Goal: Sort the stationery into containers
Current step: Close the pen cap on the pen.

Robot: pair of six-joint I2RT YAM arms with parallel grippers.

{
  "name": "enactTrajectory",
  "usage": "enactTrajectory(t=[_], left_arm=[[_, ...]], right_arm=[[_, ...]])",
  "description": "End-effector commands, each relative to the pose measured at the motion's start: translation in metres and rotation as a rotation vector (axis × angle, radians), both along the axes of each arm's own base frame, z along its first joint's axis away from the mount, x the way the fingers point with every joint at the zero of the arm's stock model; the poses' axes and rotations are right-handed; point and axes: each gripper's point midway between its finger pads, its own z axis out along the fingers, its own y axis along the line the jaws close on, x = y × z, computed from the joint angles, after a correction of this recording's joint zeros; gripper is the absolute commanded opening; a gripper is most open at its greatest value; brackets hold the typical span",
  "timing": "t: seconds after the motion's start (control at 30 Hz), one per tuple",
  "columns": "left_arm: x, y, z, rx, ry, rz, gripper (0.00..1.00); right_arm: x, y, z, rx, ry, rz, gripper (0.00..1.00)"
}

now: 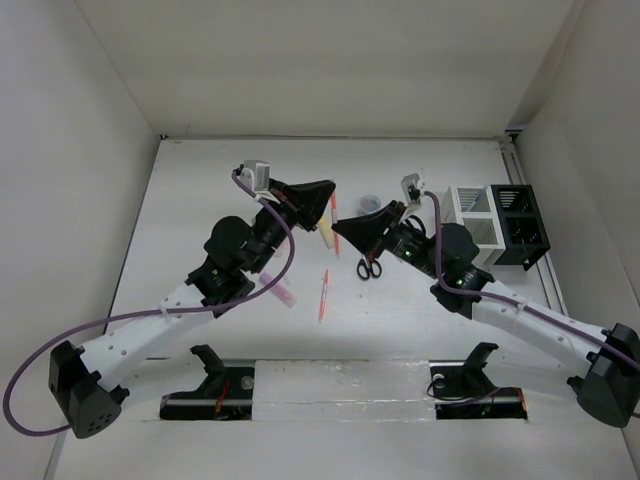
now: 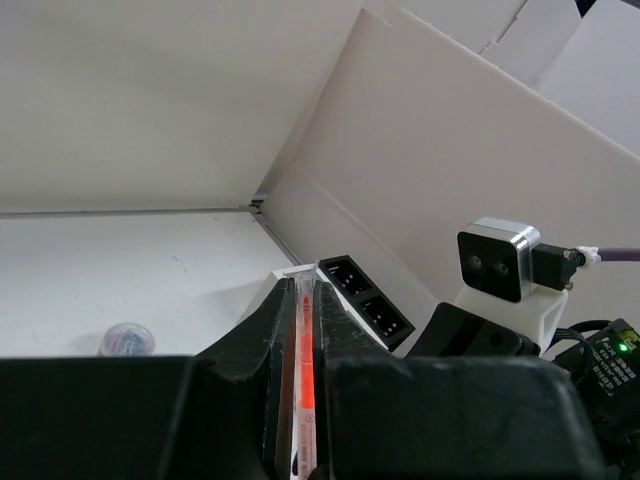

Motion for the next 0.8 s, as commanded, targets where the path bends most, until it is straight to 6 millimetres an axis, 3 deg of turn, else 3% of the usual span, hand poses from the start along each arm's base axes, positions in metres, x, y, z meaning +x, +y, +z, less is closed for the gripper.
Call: enactTrajectory(t=[0.0, 0.07, 0.27, 0.5, 0.77], left_arm=[[0.000, -0.013, -0.019, 0.068, 0.060, -0.044, 0.00], [0.001, -0.017, -0.020, 0.078, 0.066, -0.056, 0.00], [-0.005, -0.023, -0.040, 0.090, 0.076, -0.099, 0.00], [-0.009, -0.020, -0.053, 0.106, 0.074, -0.106, 0.00], [-0.013, -0.021, -0.064, 0.108, 0.069, -0.126, 0.00]], right_arm=[[-0.021, -0.009, 0.088, 0.205, -0.245, 0.036, 0.00], [-0.020, -0.008, 0.087, 0.188, -0.240, 0.033, 0.00], [-0.016, -0.016, 0.118, 0.213, -0.280, 0.006, 0.00], [-0.005, -0.026, 0.124, 0.217, -0.240, -0.003, 0.00], [-0.007, -0.029, 0.137, 0.249, -0.218, 0.043, 0.00]])
